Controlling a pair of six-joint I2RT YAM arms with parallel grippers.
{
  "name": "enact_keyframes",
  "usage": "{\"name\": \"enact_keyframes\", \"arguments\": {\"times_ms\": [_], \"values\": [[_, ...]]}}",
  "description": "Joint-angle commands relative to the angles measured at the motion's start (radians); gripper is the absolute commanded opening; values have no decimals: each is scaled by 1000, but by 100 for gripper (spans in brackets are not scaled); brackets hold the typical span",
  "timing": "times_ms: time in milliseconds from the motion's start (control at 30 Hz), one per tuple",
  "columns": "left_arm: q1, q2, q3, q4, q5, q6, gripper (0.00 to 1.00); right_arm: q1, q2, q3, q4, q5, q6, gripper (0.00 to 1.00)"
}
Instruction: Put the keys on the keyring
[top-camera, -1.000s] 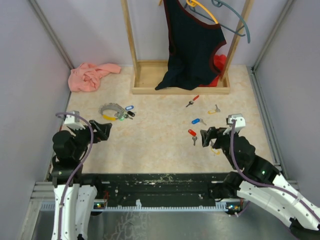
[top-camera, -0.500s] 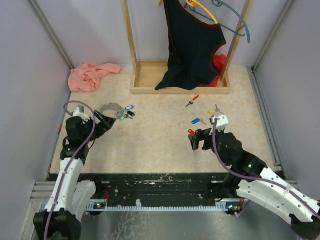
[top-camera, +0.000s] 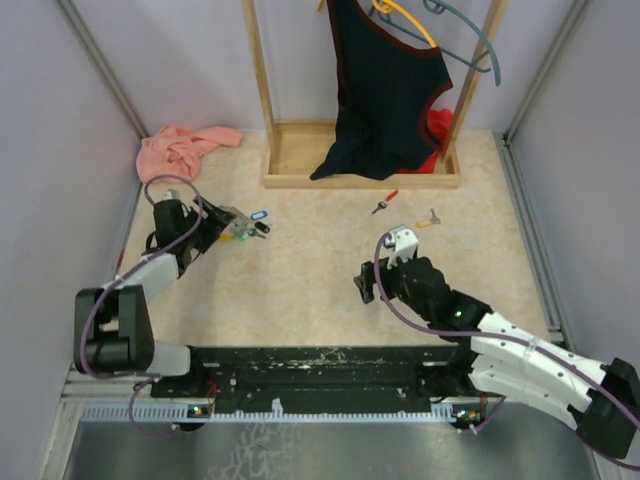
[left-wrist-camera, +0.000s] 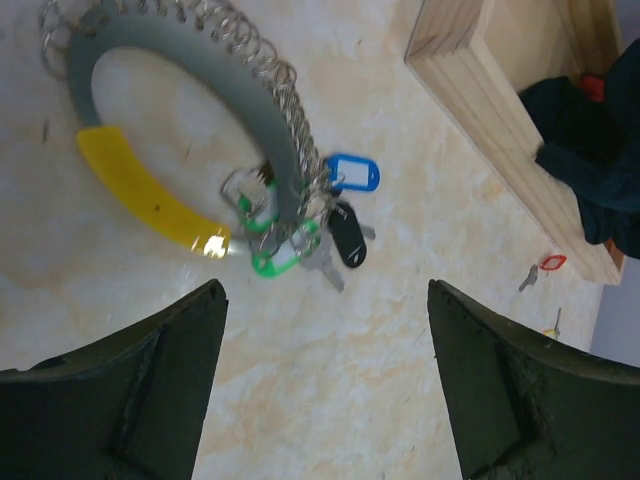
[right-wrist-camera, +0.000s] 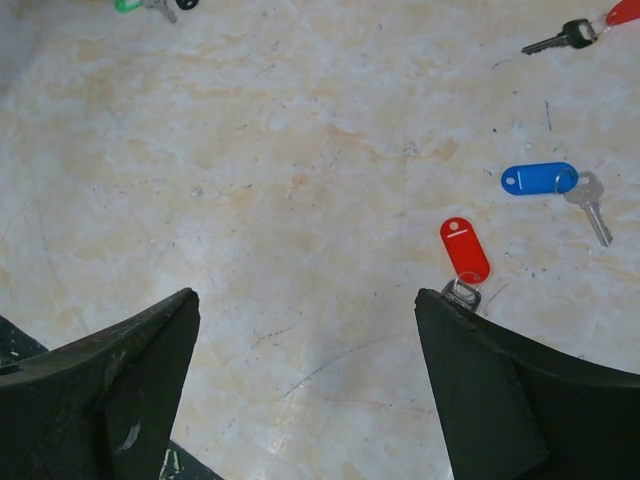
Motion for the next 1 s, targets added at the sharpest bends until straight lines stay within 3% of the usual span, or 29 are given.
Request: {"name": "enact_keyframes", "arguments": {"times_ms": [0,367,667,800,967], "values": [[-2,157,118,162,-27,-30,83,-6,83,21,132,-41,-20,89],[13,433,254,200,-27,-86,73,-6,136,12,167,-14,-73,89],[22,538,255,262,18,-128,70,-6,173,22,168,-5,-82,89],[23,585,253,308,47,-154,65,-5,186,28,165,-1,-88,89],[28,624,220,404,85,-181,51,-6,193,30,164,2,-91,89]]}}
